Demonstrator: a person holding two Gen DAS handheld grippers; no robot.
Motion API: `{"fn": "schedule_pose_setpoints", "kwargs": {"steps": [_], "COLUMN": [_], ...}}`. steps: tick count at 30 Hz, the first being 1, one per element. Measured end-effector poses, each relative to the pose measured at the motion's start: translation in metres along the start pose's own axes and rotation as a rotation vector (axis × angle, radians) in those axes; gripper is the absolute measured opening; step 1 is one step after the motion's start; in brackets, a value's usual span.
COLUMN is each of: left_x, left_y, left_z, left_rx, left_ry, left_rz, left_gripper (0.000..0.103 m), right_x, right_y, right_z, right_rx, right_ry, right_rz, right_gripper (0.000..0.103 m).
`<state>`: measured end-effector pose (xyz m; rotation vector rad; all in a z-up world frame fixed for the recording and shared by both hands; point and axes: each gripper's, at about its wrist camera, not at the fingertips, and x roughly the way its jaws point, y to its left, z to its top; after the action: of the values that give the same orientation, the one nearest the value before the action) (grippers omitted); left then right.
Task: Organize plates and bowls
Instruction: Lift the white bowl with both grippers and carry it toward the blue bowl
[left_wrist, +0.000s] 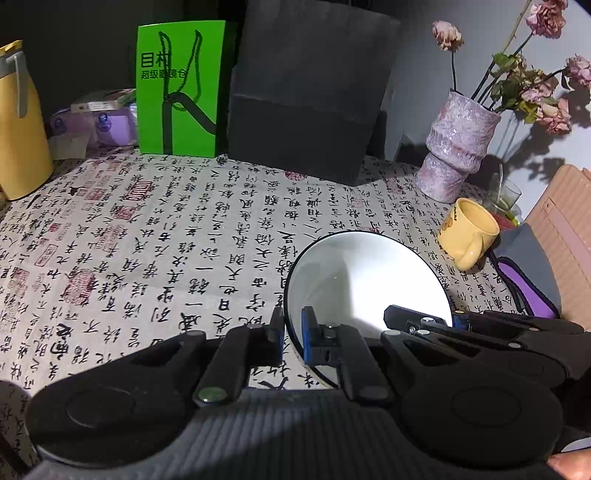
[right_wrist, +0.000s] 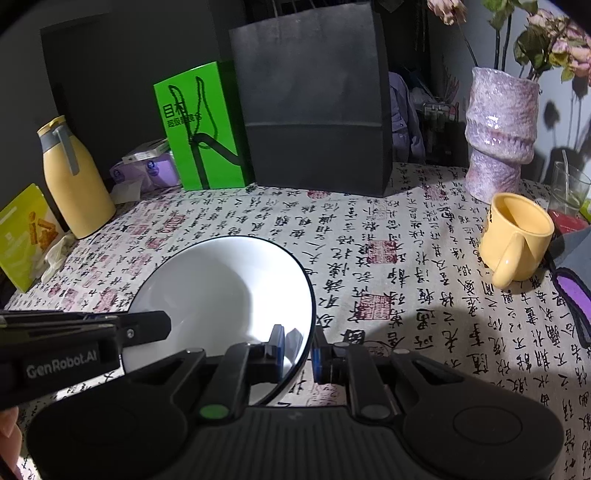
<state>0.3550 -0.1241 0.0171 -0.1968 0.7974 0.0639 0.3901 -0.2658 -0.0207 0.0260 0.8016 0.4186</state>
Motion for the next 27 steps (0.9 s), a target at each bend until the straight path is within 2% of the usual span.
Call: {"fn": "schedule_pose_setpoints", "kwargs": {"steps": [27], "left_x": [-0.079], "left_y": [0.076], "left_z": [-0.015], "left_rx": [-0.087], "left_ry": [-0.104], "left_rz": [0.005], "left_gripper": [0.009], "right_x": [-0.042], "right_y": [0.098], "right_z": [-0.001], "right_rx": [-0.105], "right_ry": [-0.065], "right_rz": [0.013], "right_gripper": [0.014]}}
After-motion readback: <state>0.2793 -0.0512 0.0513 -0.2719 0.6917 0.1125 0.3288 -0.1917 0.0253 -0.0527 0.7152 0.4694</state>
